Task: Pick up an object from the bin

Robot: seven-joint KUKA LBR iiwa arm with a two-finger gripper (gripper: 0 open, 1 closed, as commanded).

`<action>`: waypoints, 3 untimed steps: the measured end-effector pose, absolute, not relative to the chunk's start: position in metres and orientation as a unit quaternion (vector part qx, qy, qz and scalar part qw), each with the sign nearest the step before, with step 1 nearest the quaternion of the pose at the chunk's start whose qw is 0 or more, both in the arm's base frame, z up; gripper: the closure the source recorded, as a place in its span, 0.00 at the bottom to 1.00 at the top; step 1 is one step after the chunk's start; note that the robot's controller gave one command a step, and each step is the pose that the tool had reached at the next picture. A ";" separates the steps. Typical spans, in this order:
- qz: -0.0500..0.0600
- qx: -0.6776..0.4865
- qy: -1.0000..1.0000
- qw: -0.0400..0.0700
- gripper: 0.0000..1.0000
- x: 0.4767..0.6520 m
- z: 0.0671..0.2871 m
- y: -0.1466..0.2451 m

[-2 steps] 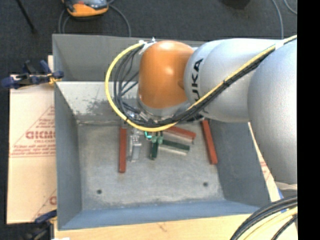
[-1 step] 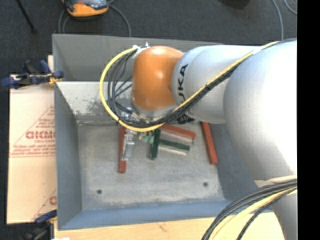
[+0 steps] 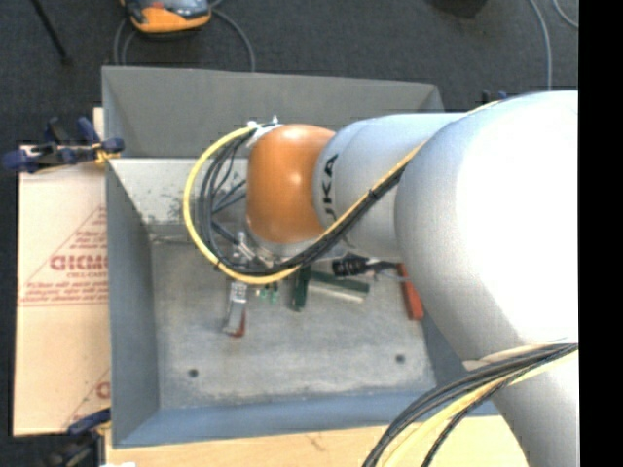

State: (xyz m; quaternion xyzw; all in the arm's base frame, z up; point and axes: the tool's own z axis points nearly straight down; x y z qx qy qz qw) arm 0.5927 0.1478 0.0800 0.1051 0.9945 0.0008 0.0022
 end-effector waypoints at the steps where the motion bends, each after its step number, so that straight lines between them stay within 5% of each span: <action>1: 0.005 0.176 0.984 0.010 1.00 0.608 0.081 0.122; 2: 0.002 0.177 0.984 0.003 0.00 0.603 0.073 0.121; 3: 0.004 0.178 0.984 0.011 1.00 0.608 0.081 0.121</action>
Offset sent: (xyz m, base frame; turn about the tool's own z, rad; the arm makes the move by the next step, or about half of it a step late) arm 0.0000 0.0000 0.0000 0.0000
